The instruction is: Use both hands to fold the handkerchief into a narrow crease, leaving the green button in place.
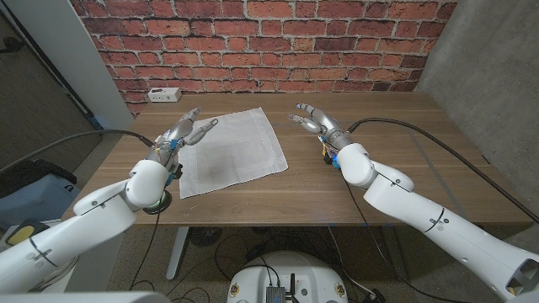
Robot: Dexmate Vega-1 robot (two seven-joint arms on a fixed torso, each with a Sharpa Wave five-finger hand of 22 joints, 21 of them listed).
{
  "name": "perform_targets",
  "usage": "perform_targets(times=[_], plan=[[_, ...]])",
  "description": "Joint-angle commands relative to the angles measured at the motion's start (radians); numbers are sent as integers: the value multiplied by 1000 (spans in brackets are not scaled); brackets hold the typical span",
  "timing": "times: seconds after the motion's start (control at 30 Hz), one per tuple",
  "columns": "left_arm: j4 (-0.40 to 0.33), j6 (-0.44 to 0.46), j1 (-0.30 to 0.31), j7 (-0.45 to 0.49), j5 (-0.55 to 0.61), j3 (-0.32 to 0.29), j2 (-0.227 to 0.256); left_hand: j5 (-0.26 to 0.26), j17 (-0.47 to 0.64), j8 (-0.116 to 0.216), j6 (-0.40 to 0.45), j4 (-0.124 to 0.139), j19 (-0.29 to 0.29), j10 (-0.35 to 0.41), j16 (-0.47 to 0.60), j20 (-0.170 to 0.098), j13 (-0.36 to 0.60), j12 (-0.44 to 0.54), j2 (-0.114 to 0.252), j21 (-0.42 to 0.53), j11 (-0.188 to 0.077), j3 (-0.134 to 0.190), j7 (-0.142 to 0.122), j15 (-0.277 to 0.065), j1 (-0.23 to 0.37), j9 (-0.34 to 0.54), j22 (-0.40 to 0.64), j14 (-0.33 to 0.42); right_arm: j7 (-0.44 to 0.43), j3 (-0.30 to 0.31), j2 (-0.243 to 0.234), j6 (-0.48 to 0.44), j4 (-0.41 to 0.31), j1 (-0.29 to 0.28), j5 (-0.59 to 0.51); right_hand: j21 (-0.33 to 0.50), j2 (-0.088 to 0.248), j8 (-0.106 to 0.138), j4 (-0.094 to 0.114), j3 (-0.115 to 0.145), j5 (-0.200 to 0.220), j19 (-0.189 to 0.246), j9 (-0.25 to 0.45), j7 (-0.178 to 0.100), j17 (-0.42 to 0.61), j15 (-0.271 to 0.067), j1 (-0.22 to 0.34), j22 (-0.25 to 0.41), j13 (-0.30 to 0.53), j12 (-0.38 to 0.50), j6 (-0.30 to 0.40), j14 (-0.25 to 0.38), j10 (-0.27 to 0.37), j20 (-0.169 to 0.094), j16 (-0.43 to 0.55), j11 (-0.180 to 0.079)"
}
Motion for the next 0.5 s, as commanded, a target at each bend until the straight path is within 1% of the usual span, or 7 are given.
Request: perform_targets(times=[0.03, 0.07, 0.2, 0.5], plan=[[-99, 182, 64, 40, 134, -5, 5, -2, -1, 6, 8, -14, 8, 8, 6, -36, 4, 11, -8, 5, -3, 3, -4, -7, 20, 5, 2, 10, 28, -65, -9, -100, -51, 25, -104, 6, -1, 7, -10, 6, -1, 13, 2, 0, -1, -8, 19, 2, 1, 1, 8, 8, 7, -6, 6, -7], [-111, 193, 83, 50, 148, -12, 7, -3, -1, 6, 8, -16, 9, 8, 6, -35, 4, 11, -9, 5, -4, 3, -5, -9, 21, 5, 2, 11, 33, -75, -8, -111, -56, 29, -118, 5, -2, 7, -13, 8, -1, 14, 2, -1, -1, -8, 24, 2, 1, 1, 8, 8, 7, -4, 5, -10], [-131, 220, 115, 51, 168, -28, 3, -4, -1, 7, 11, -30, 20, 15, 6, -33, 4, 11, -17, 6, -10, 4, -9, -11, 34, 5, 1, 21, 49, -88, -6, -123, -62, 35, -138, 4, -3, 6, -18, 11, -2, 15, 2, -6, -2, -8, 33, 2, 1, 1, 10, 10, 10, -1, 4, -11], [-161, 265, 165, 59, 223, -40, -12, -8, -1, 12, 32, -58, 29, 35, 6, -29, 4, 14, -28, 3, -28, 8, -25, -23, 60, 4, 0, 39, 92, -129, -1, -164, -78, 52, -191, 2, -6, 5, -23, 14, -4, 16, 2, -8, -2, -9, 44, 2, 1, -1, 11, 13, 12, 4, 3, -12]])
